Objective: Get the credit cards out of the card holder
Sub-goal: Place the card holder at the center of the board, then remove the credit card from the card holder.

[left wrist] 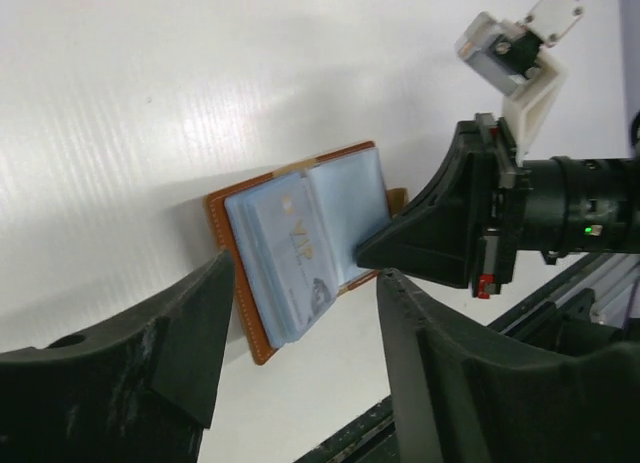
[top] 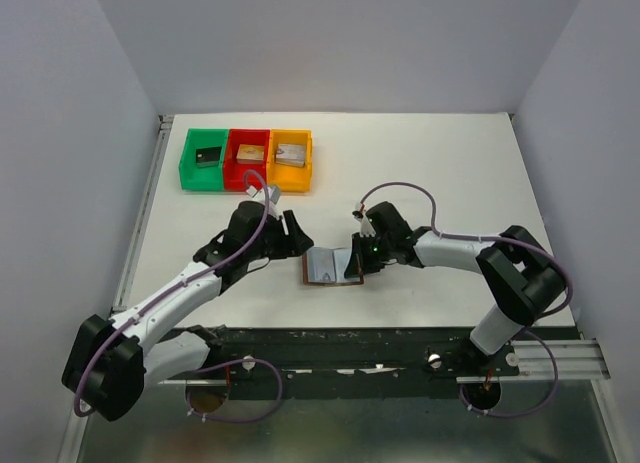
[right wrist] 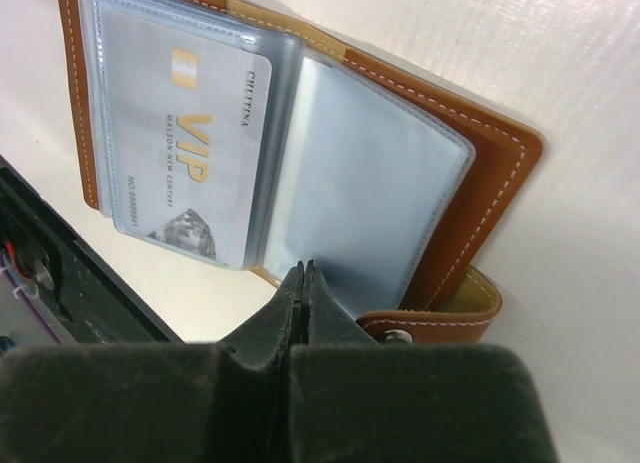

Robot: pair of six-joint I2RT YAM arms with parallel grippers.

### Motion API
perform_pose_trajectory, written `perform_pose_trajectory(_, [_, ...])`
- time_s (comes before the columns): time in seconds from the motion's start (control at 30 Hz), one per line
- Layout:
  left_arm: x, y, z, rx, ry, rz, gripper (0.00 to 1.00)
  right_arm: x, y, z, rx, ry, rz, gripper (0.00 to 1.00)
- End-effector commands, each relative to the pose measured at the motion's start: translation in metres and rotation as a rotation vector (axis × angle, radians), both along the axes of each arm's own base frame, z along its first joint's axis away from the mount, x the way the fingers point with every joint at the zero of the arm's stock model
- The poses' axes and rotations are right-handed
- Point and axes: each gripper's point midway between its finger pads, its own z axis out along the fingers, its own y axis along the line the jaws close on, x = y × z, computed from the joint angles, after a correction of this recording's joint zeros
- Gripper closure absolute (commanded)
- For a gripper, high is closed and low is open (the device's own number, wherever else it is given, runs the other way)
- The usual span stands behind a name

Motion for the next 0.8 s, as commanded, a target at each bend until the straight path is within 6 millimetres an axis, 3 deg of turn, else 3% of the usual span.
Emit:
perform_pose_trajectory(0.0, [-0.001, -0.012, 0.01, -0.094, -0.063, -0.045, 0.38, 0.004, -0.009, 0.004, -0.053, -0.034, -0.019, 1.0])
perform_pose_trajectory(0.2, [-0.005, -0.037, -0.015, -0.208, -0.002, -0.122, 0.73, 0.007, -0.008, 0.026, -0.029, -0.067, -0.03, 1.0])
perform_pose_trajectory(0.4, [-0.006, -0.039, -0.027, -0.241, 0.008, -0.109, 0.8, 0.011, -0.007, 0.057, -0.003, -0.12, -0.033, 0.96])
perform_pose_trajectory(0.63, [-0.007, -0.036, -0.042, -0.214, 0.03, -0.093, 0.82, 0.013, 0.014, 0.092, 0.124, -0.138, 0.005, 0.64])
perform_pose_trajectory(0.77, [-0.008, -0.037, -0.047, -0.208, 0.037, -0.095, 0.83, 0.013, 0.027, 0.104, 0.187, -0.124, 0.028, 0.61])
